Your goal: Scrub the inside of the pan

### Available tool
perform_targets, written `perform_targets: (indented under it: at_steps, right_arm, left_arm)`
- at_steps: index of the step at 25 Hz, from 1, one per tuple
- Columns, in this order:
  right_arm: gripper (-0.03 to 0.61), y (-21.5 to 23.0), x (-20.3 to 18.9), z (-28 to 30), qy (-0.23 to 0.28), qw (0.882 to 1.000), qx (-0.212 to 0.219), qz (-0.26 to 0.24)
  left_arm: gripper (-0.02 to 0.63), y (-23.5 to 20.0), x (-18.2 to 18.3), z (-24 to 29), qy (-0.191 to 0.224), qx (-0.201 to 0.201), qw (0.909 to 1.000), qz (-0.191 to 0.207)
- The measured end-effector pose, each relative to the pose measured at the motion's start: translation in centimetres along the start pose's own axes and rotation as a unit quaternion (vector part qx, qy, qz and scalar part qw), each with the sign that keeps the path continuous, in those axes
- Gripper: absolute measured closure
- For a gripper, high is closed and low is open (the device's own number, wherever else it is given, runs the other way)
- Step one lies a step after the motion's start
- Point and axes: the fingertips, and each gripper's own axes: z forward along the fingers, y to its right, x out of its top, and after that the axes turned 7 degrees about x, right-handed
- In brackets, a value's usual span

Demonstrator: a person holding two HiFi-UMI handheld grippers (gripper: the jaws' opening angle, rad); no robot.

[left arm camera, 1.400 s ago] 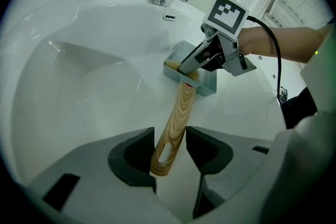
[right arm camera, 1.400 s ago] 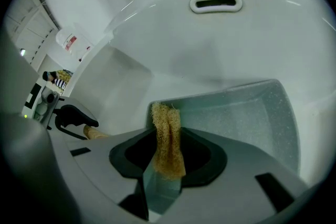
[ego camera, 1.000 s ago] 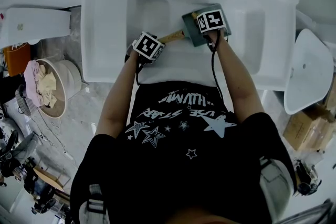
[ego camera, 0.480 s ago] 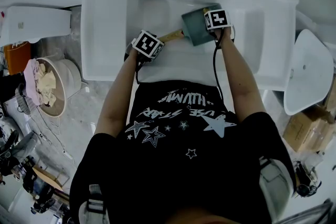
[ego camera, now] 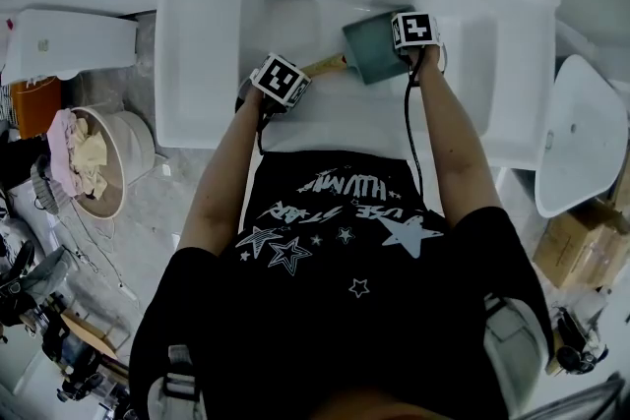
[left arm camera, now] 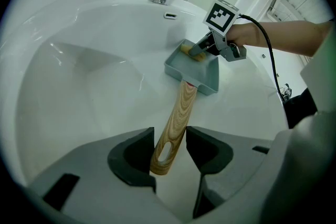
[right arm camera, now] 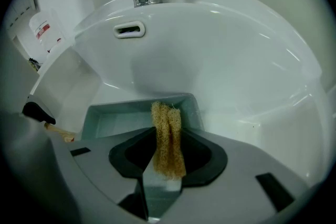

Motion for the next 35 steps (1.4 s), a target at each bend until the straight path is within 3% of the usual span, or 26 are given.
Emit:
perform_targets:
  at_steps: [13,24,35]
  right_arm:
    - [0.435,-0.6,-0.8,-1.6,0.041,0.994,0.052,0.085]
    - [0.434,-9.9,-2.3,-2.1,0.015,0.983,0.175,0.062]
    - [0.437,-12.9,-4.9,-0.3,-0.046,0.98,0.19,0.029]
  left_arm:
    - [0.419,0.1,-0.1,-0.1,-0.006,0.016,0.9998,0.008]
    - [0.419,0.2,-0.3,-0.2,-0.012,0.021,0.9996,-0.011]
    - [0.419,0.2,-0.7,-0.3,-0.015,0.031,0.9994,-0.009]
